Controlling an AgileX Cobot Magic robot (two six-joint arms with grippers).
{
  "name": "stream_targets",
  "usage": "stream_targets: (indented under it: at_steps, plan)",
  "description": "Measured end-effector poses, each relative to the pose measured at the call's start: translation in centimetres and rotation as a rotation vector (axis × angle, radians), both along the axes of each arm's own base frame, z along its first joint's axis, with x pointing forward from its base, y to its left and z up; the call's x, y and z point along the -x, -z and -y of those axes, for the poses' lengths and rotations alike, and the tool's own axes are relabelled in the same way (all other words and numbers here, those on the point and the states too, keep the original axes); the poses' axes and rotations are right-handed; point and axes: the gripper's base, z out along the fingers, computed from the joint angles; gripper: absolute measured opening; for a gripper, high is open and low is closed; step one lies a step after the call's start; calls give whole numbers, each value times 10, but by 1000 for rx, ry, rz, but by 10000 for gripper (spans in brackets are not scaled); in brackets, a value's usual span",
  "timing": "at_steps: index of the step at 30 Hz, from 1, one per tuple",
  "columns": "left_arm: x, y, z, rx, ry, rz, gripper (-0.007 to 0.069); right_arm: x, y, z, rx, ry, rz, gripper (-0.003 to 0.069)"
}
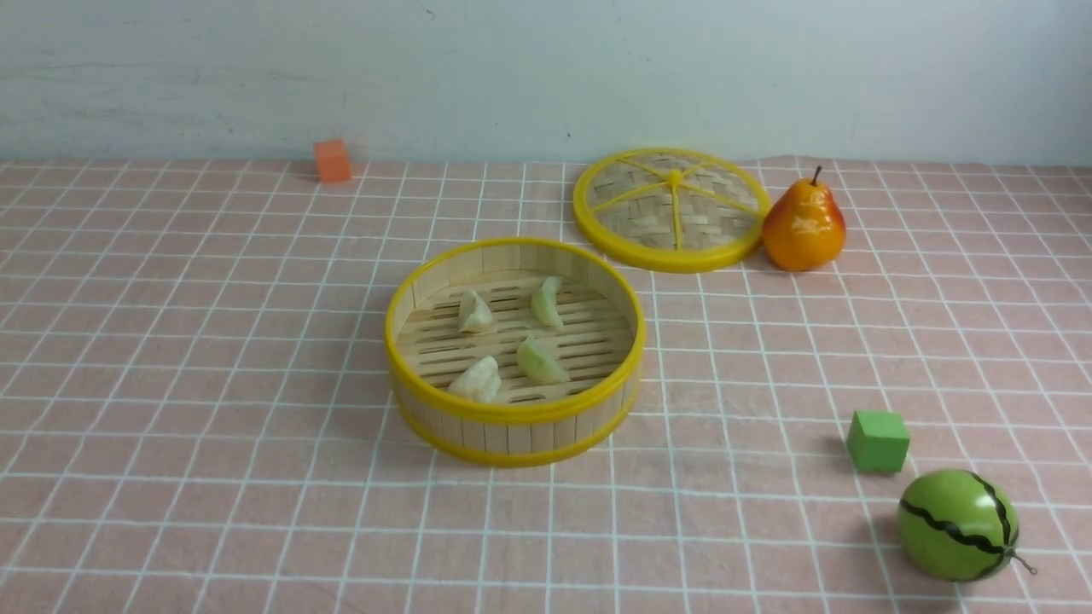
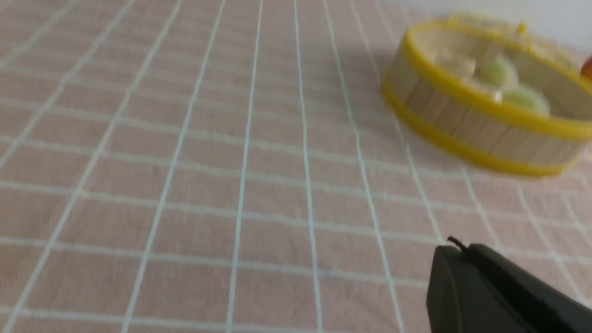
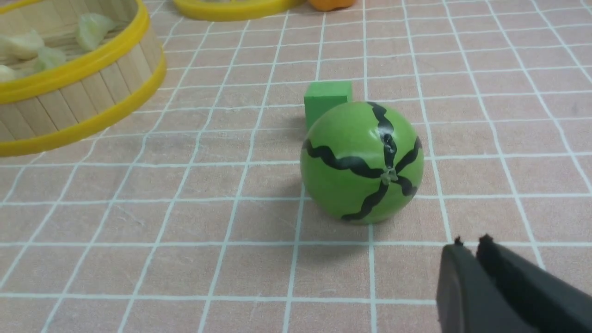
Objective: Put the dumplings into the steamer on the table with the pink tablecloth.
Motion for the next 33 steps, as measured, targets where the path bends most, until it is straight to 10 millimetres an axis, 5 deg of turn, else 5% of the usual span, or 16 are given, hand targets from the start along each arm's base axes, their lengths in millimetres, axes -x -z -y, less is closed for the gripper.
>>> stream_targets:
  at_steps: [33]
  plan:
    - [0, 2, -6, -43, -52, -18, -14, 0, 0, 0, -1, 1, 0, 95]
